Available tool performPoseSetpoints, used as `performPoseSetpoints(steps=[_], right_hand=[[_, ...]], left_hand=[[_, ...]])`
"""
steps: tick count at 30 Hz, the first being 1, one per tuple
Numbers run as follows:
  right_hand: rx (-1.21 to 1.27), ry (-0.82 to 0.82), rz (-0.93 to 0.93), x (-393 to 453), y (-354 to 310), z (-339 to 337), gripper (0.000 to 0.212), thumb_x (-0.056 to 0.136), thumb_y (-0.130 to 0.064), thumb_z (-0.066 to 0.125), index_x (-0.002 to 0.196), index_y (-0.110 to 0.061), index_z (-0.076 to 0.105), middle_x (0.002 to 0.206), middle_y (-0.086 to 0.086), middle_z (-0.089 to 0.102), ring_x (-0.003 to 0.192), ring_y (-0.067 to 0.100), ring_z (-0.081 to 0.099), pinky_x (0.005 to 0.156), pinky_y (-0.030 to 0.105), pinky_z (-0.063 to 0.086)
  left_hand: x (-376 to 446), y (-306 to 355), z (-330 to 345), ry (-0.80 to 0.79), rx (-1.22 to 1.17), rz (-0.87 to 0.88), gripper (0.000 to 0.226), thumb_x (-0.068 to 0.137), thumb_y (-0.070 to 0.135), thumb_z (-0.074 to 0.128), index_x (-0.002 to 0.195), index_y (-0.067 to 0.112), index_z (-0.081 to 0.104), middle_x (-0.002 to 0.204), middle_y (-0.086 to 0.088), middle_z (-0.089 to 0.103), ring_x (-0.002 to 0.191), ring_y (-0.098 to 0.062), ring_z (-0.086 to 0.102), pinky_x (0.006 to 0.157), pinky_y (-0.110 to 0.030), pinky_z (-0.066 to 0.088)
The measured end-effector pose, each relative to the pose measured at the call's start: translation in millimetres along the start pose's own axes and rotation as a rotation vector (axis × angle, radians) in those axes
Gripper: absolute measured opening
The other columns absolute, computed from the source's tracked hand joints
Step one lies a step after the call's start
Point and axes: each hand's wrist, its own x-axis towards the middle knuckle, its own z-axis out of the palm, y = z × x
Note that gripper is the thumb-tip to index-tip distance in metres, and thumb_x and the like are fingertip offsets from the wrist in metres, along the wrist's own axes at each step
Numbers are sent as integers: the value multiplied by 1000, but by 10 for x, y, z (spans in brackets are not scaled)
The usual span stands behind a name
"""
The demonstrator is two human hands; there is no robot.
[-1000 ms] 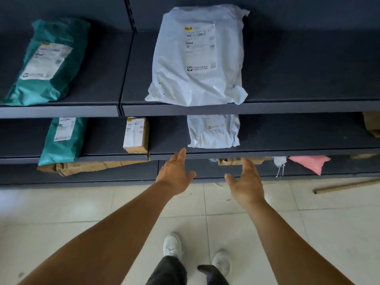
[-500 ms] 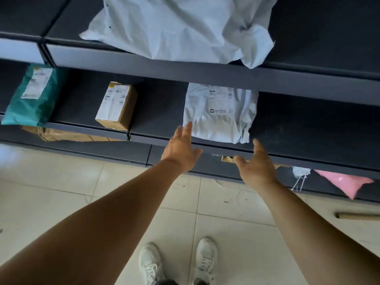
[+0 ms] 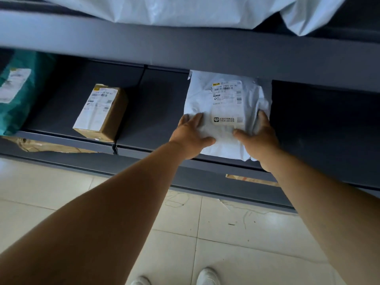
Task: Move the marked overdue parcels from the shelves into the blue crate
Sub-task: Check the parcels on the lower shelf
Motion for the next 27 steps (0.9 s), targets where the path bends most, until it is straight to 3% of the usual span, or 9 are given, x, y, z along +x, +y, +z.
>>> performPoseSetpoints(steps=[2, 8, 12, 18, 20, 23, 27], right_hand=[[12, 29, 0, -44, 69, 18, 85, 79, -35, 72, 148, -36, 22, 149, 4, 33, 131, 28, 42, 97, 34, 44], [72, 18, -12, -535, 214, 71, 79, 78, -27, 73, 145, -32, 32, 145, 2, 36, 129, 23, 42, 104, 35, 39], [71, 3, -13, -796, 289, 91, 78, 81, -22, 72, 146, -30, 30, 147, 2, 31, 132, 21, 37, 98, 28, 33], [53, 20, -2, -612, 200, 78, 75, 80, -22, 71, 145, -30, 33, 143, 6, 34, 126, 26, 43, 101, 39, 43], [48, 40, -27, -432, 96, 40, 75, 82, -23, 69, 145, -30, 31, 143, 7, 37, 125, 27, 45, 97, 34, 44], [-105, -8, -91, -246, -18, 3, 67, 87, -24, 65, 145, -26, 31, 147, 8, 30, 129, 30, 41, 89, 28, 37], [-323, -156, -34, -258, -21, -20, 80, 88, -34, 62, 152, -26, 13, 158, 9, 4, 141, 31, 22, 109, 40, 30]], left_hand=[[-49, -44, 56, 58, -16, 5, 80, 83, 39, 67, 149, 26, 24, 154, -2, 23, 142, -17, 20, 108, -26, 28], [-488, -89, 214, 116, -101, -32, 66, 82, 29, 67, 141, 24, 38, 142, 3, 35, 124, -19, 43, 97, -27, 39], [-689, -163, 264, 105, -121, -62, 63, 83, 27, 66, 140, 27, 38, 143, 7, 32, 124, -18, 44, 97, -31, 44], [-591, -29, 175, 136, -144, -46, 58, 85, 24, 65, 138, 27, 41, 135, 5, 38, 118, -18, 48, 96, -33, 46], [-437, 80, 87, 144, -137, -8, 55, 85, 23, 64, 136, 30, 42, 134, 3, 40, 115, -20, 50, 97, -37, 47], [-247, 159, 37, 71, -11, -19, 63, 88, 27, 62, 143, 34, 31, 150, -1, 22, 125, -27, 46, 102, -42, 44], [-289, 87, 61, -61, 171, -114, 76, 92, 32, 58, 150, 35, 9, 159, 1, -9, 135, -33, 36, 107, -43, 37]])
